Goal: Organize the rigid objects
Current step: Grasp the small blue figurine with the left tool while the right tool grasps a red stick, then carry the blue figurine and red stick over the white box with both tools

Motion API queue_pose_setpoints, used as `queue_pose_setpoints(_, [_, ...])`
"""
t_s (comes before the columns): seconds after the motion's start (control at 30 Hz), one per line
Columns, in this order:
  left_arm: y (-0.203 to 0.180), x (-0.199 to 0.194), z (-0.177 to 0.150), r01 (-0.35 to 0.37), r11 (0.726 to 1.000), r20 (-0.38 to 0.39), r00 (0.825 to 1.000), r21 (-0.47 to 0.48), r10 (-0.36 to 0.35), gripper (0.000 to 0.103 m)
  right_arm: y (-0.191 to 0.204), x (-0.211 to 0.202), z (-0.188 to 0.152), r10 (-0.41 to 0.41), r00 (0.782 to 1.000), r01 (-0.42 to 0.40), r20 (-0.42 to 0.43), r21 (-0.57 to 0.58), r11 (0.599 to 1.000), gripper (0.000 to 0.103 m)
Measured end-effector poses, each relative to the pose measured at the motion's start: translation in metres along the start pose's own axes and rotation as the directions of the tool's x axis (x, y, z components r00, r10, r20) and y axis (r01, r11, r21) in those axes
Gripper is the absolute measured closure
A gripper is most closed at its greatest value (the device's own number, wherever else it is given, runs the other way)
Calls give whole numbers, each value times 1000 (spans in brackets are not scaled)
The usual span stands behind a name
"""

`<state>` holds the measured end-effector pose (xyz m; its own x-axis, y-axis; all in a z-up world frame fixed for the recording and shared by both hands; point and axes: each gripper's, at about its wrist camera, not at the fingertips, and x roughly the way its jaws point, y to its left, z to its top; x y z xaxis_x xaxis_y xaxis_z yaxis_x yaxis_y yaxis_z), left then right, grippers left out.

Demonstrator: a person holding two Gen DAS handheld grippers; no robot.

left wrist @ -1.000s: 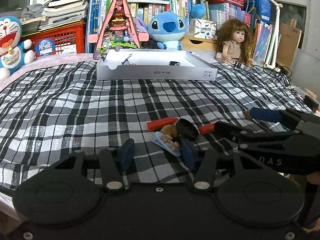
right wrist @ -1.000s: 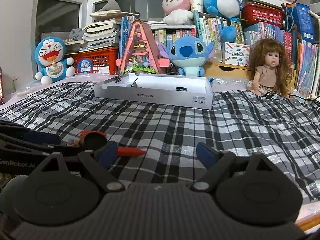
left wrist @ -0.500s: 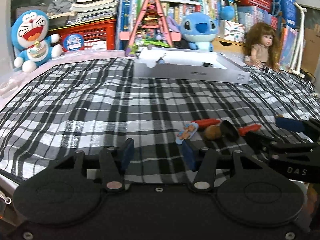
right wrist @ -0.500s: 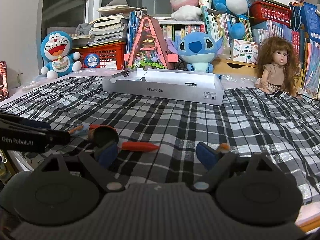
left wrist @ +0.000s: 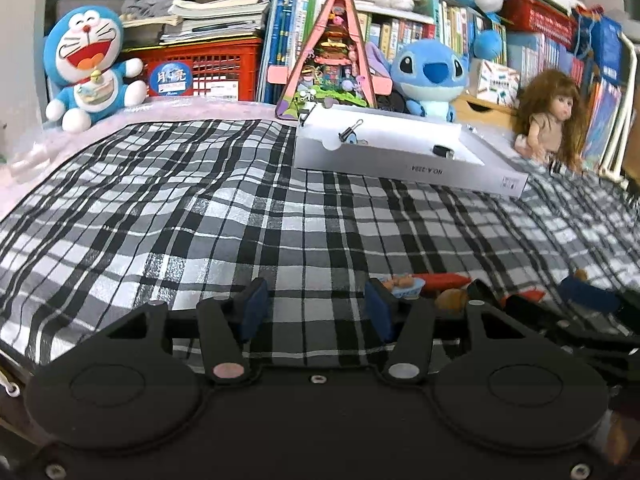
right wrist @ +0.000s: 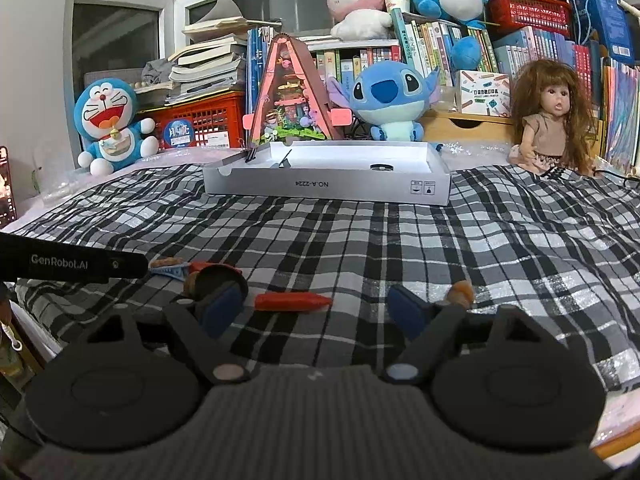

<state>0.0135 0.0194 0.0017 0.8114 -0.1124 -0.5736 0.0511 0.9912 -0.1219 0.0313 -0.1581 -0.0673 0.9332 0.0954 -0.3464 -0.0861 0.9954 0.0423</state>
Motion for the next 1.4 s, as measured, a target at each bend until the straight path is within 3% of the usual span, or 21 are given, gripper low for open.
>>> queue_pose_setpoints(0.2, [-11,-8,-2,42,999,11,999,-17,-41,53,5,4,-2,-2,1000,2,-9,9,1000,29])
queue_pose_setpoints(0.4, [-29,-2,-7,37,999,17,999,-19,-37,53,6,3,-3,-10,1000,10,-4,19,1000,40])
queue_pose_setpoints(0.6, [-39,7,-9,26,1000,14,1000,-17,-26,56,6,4,-5,-39,999,39,-2,1,999,45])
queue_pose_setpoints(0.77, [-38,11,-6,20,999,11,1000,-46,-19,58,3,3,-5,-57,998,57,9,13,998,45])
queue_pose_setpoints(0.87, [-41,13,-5,20,998,14,1000,-60,-19,67,2,2,-7,-76,997,75,19,26,997,45])
queue_pose_setpoints(1.17, [-45,9,-10,12,1000,32,999,-6,-12,67,0,3,-7,-89,996,88,21,48,995,44])
queue_pose_setpoints(1.4, [-42,4,-9,-12,1000,55,998,4,12,67,2,1,-3,-136,990,134,30,77,988,33])
